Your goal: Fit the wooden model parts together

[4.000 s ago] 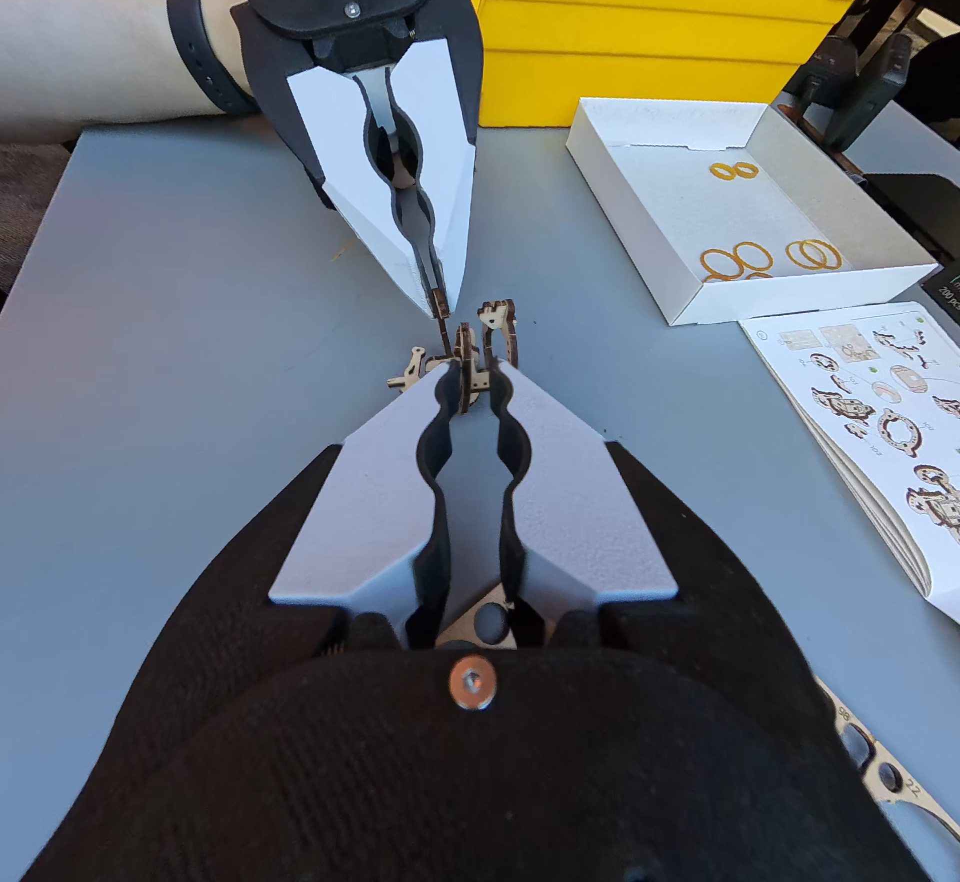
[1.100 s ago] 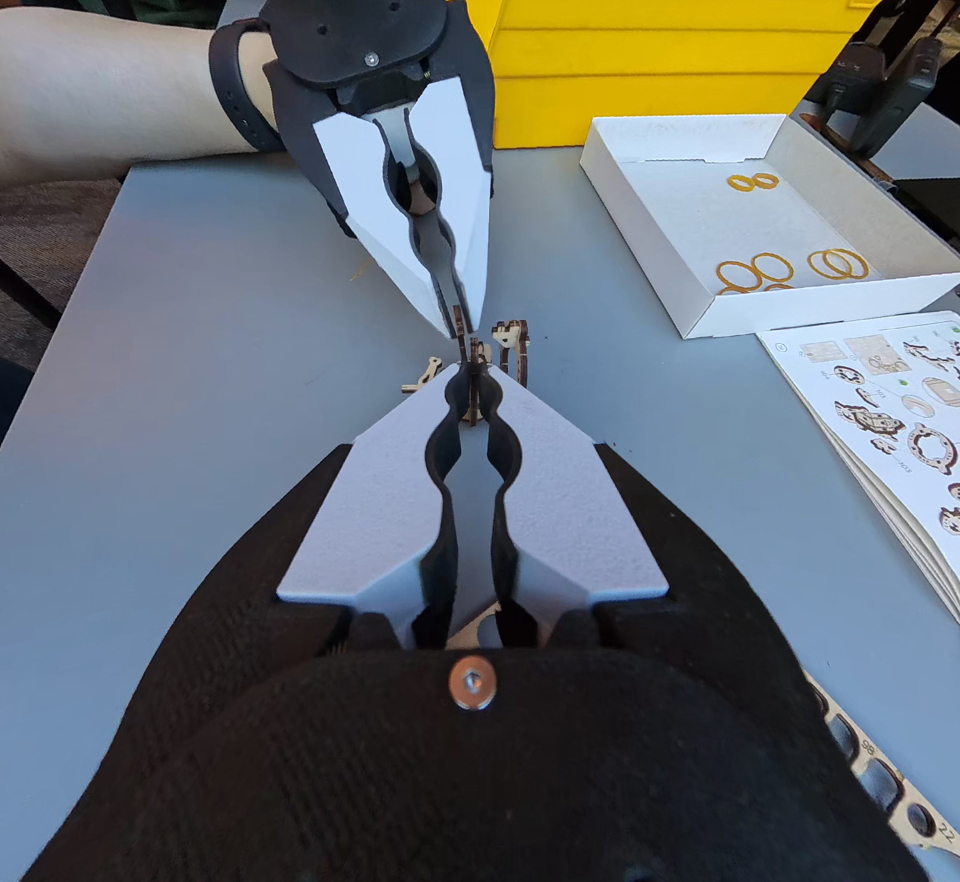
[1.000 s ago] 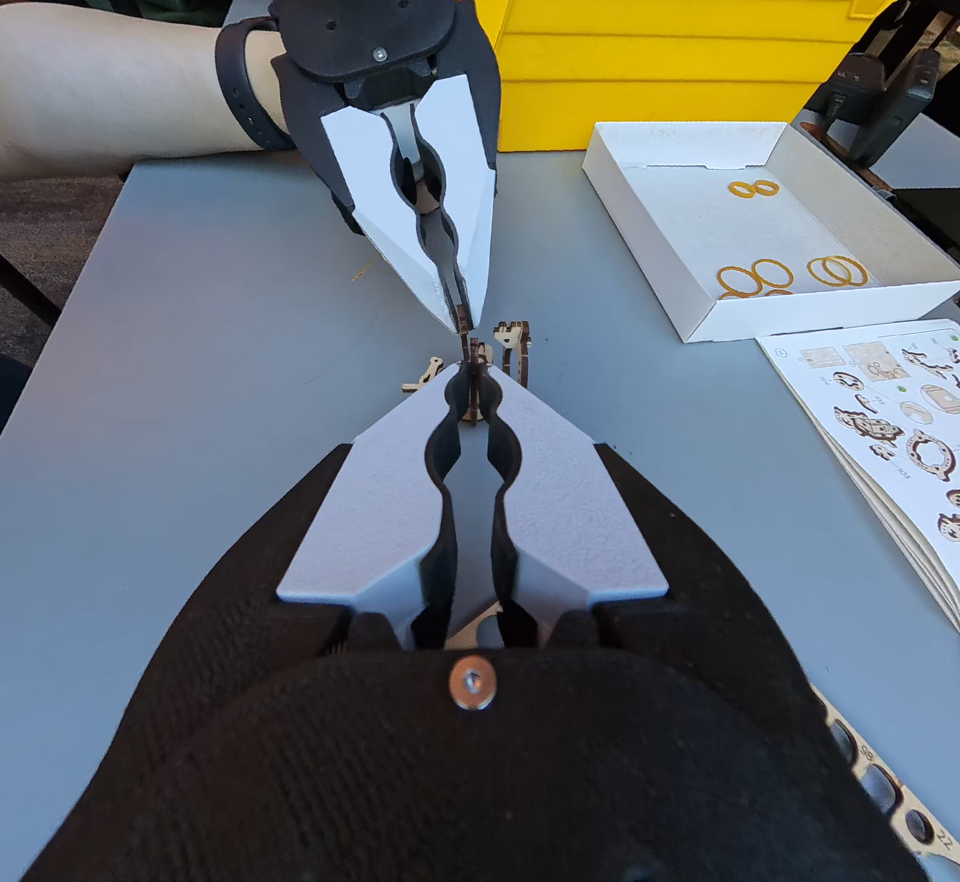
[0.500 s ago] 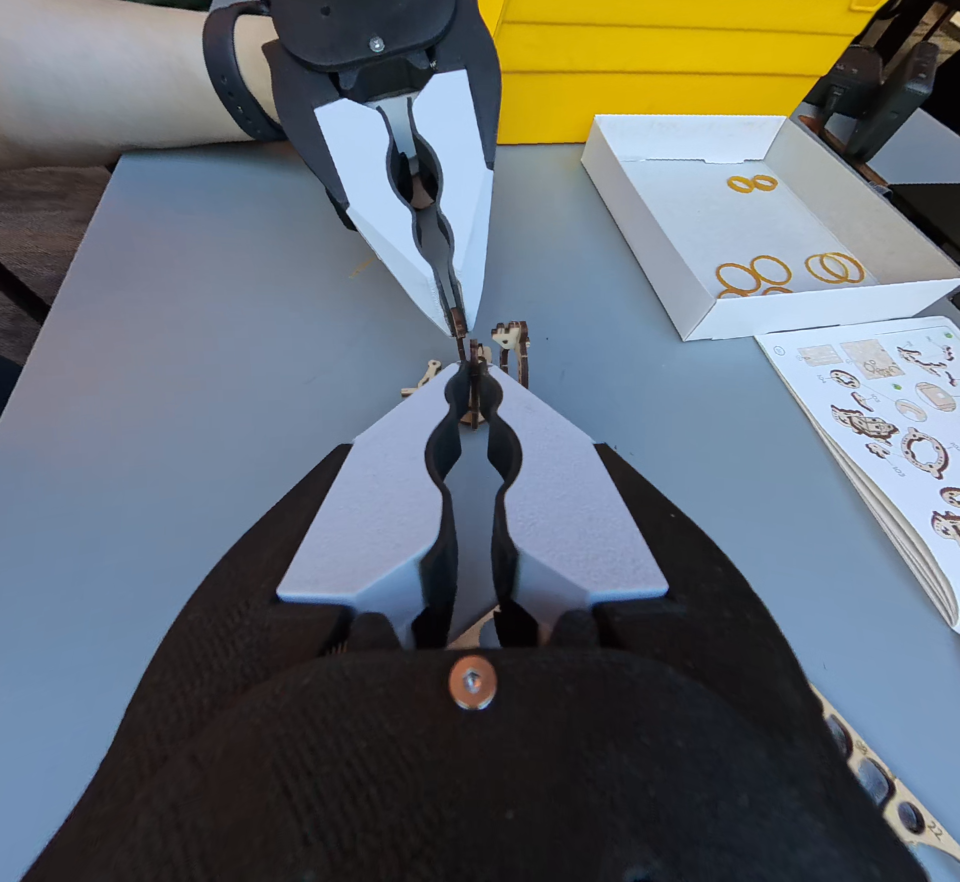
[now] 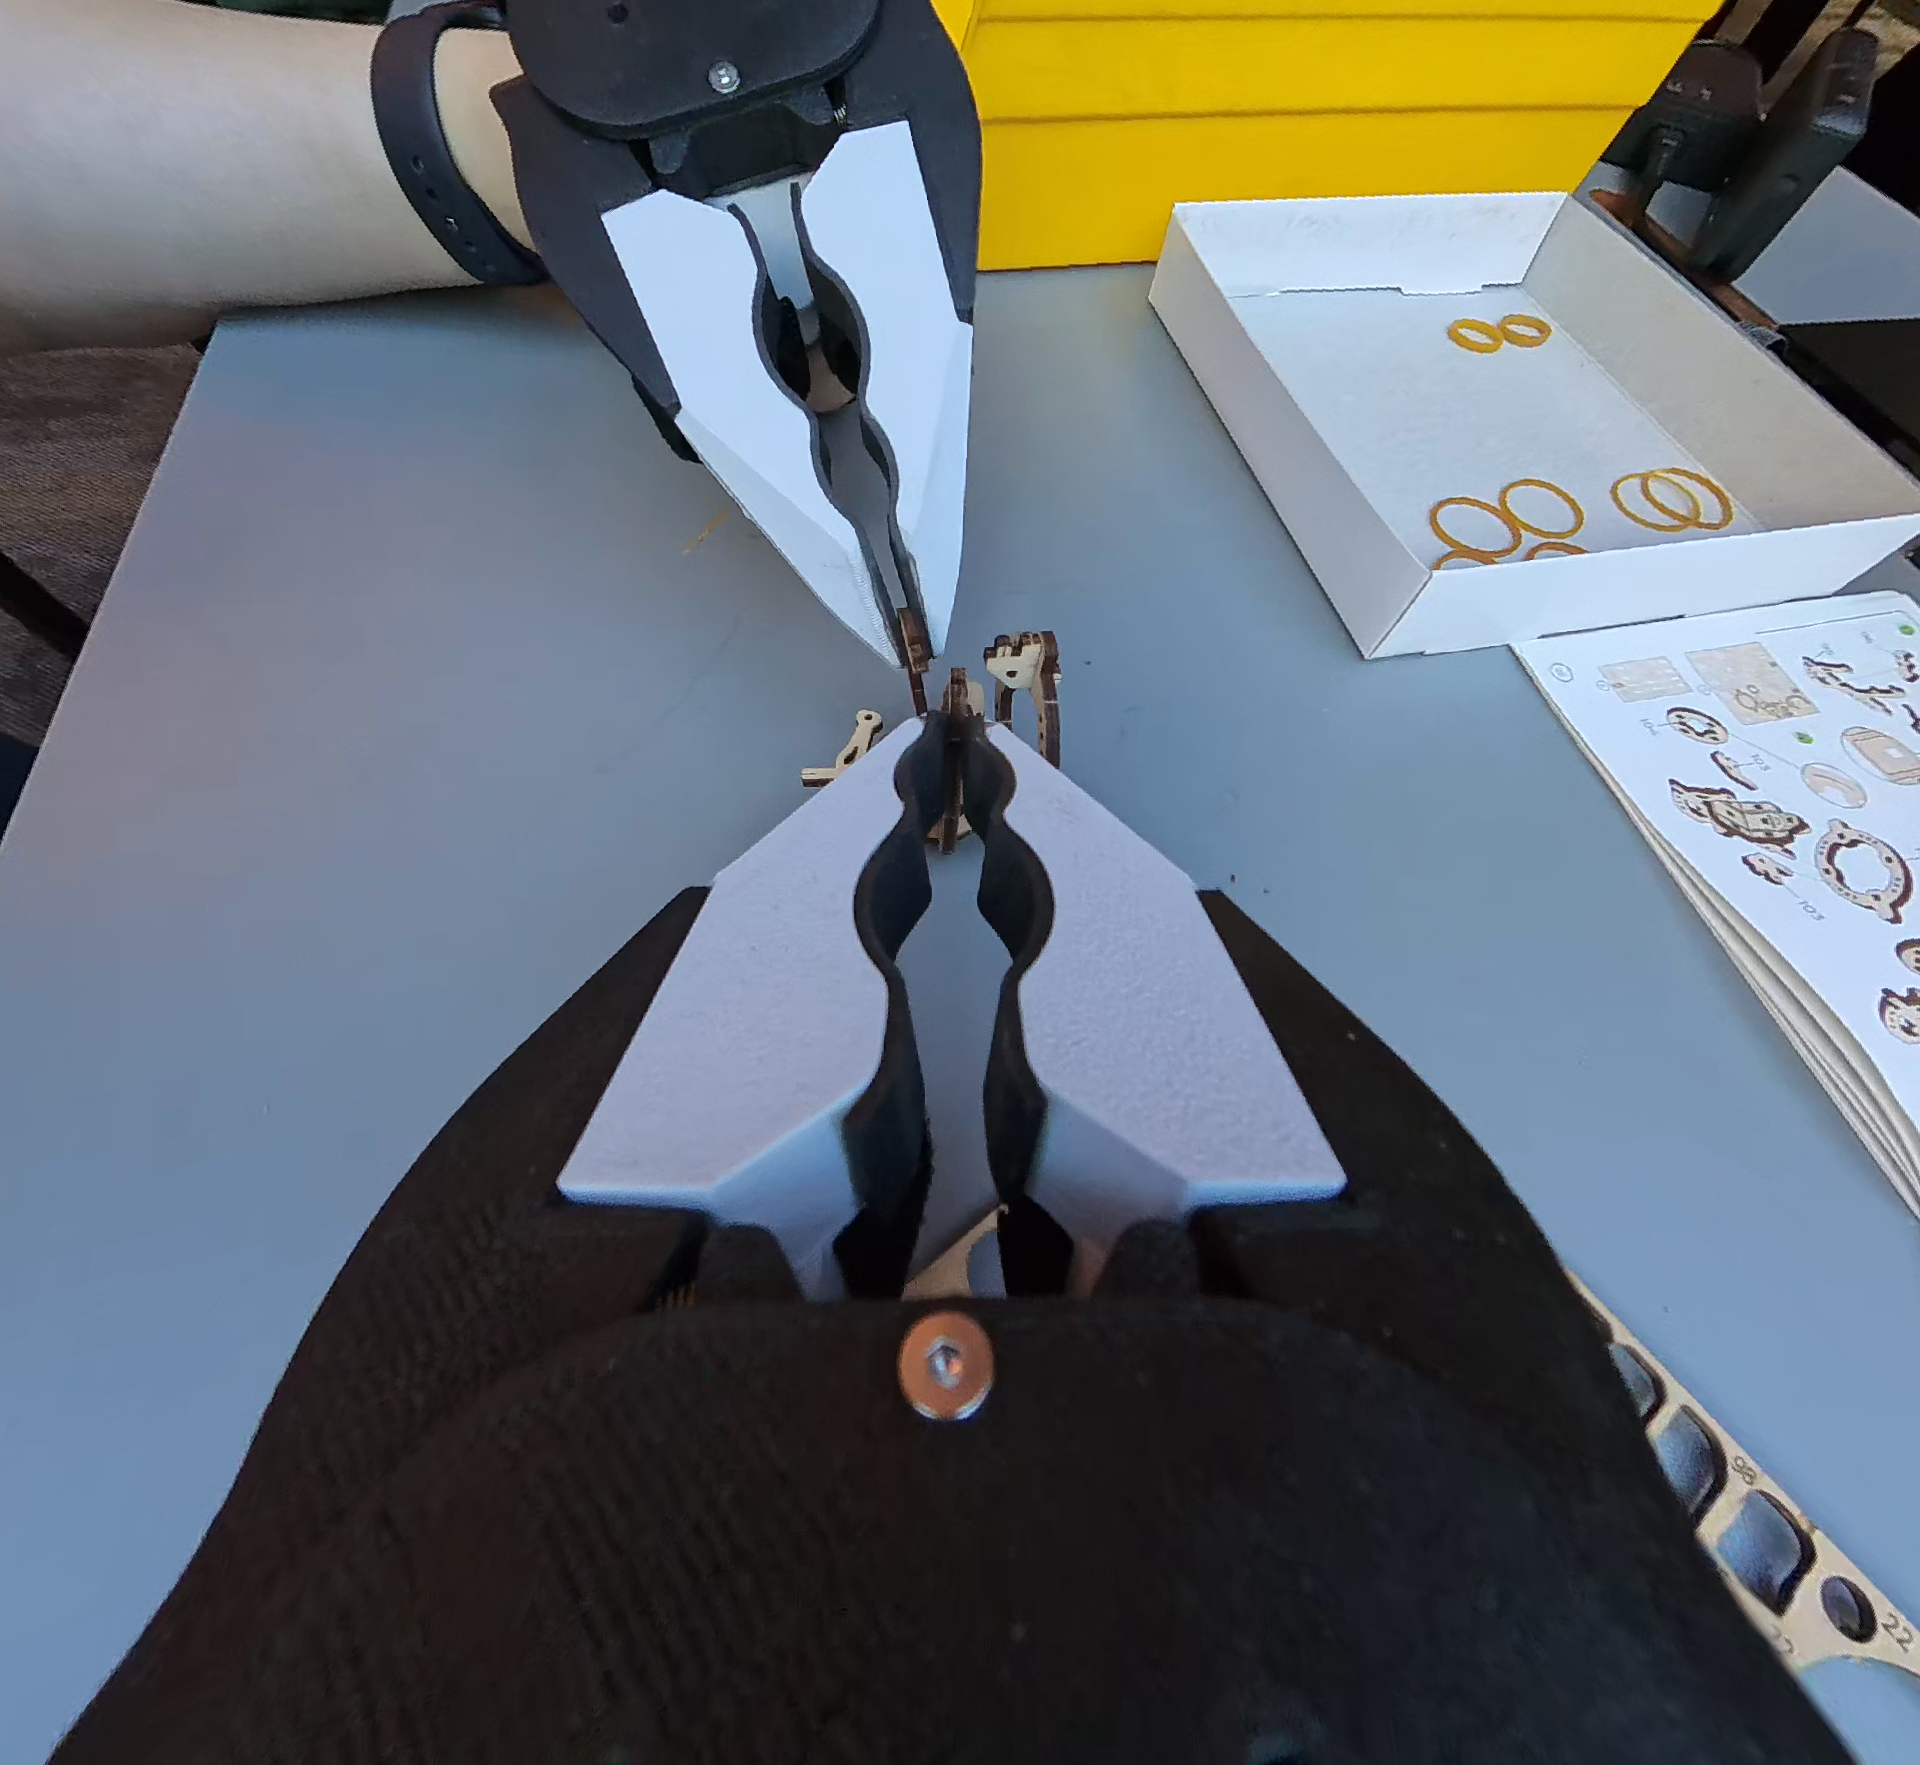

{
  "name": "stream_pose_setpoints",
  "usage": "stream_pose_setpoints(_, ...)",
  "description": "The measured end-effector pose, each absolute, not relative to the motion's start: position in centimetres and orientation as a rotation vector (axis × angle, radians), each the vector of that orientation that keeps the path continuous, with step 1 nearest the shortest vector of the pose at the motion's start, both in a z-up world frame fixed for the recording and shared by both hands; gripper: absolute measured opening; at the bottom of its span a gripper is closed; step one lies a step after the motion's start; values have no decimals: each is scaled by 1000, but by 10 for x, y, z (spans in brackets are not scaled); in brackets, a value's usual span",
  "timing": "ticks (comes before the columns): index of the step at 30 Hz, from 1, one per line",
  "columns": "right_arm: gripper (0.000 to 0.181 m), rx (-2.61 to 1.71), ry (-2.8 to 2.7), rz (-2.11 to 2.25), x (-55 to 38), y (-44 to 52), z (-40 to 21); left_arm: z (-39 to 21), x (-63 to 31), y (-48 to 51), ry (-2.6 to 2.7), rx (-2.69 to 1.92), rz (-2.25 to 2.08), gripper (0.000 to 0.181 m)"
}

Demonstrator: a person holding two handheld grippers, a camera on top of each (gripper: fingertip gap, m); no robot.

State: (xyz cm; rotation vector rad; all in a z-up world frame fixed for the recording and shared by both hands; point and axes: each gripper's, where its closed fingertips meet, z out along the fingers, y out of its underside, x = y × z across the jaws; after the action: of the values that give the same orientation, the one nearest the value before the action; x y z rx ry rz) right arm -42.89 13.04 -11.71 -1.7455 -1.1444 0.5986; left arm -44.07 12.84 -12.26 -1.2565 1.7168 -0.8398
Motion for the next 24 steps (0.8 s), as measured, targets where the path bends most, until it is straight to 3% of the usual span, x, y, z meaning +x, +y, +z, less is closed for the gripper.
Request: stream_pose_setpoints(24, 3, -1730, -1147, 574, -429, 130, -118, -123, -441, 128, 1720, -1255, -834, 0)
